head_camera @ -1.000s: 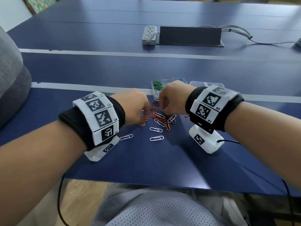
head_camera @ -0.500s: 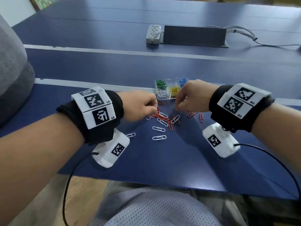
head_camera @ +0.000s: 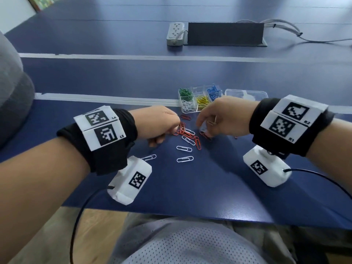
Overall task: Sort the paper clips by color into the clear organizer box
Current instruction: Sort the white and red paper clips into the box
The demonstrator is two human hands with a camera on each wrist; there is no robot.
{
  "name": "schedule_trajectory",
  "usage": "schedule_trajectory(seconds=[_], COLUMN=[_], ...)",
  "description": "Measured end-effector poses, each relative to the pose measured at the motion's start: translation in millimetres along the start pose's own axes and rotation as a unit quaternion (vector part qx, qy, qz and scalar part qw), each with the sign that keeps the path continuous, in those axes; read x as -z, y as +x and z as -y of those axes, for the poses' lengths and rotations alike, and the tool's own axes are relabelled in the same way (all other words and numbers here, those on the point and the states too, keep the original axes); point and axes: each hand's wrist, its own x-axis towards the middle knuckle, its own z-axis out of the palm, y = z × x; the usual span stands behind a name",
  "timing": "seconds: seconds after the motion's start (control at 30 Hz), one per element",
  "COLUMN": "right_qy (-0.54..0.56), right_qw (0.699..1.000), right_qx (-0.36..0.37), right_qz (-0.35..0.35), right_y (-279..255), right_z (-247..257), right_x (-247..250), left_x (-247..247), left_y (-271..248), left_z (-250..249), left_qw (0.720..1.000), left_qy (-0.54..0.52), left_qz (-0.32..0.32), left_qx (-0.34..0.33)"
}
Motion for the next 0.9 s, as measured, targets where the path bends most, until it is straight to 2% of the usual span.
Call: schedule_trajectory(seconds=[0.1,0.17,0.33,0.47,0.57,0.73,0.9], right_qy=[0.008,0.010,0.017,-0.019,-0.058,-0.079,-0.056], right_qw=[0.999,0.998,0.997,0.998,0.996,0.994,0.995], right_qx=[-0.035,-0.048,-0.036,-0.037,-0.043,-0.064,-0.075], right_qz=[-0.012,-0.031,-0.065,-0.046,-0.057,-0.033,-0.016], right_y=[2.9,6.4,15.7,21.6,28.4,32.5,28.6], right_z=[0.9,5.5,21.7,30.0,31.2,29.4,23.9], right_x=[2.4,2.8,-0.1,-4.6,-7.7,-4.1,-2.4], left_x=[0.5,-2.2,-10.0,-10.7,-11.8,-10.0,-8.7], left_y=[-0.2,-0.3,0.1,0.2,-1.3,-1.3,-2.7], left_z=[-1.1,-1.8,-10.3,-11.8,-11.0,-8.1,-3.6], left_qw=[0.999,0.992,0.944,0.929,0.918,0.900,0.903], left_qy=[0.042,0.107,0.290,0.326,0.351,0.401,0.404], left_qz=[-0.015,-0.039,-0.087,-0.099,-0.099,-0.091,-0.080], left_qx=[-0.009,-0.051,-0.129,-0.144,-0.153,-0.142,-0.126])
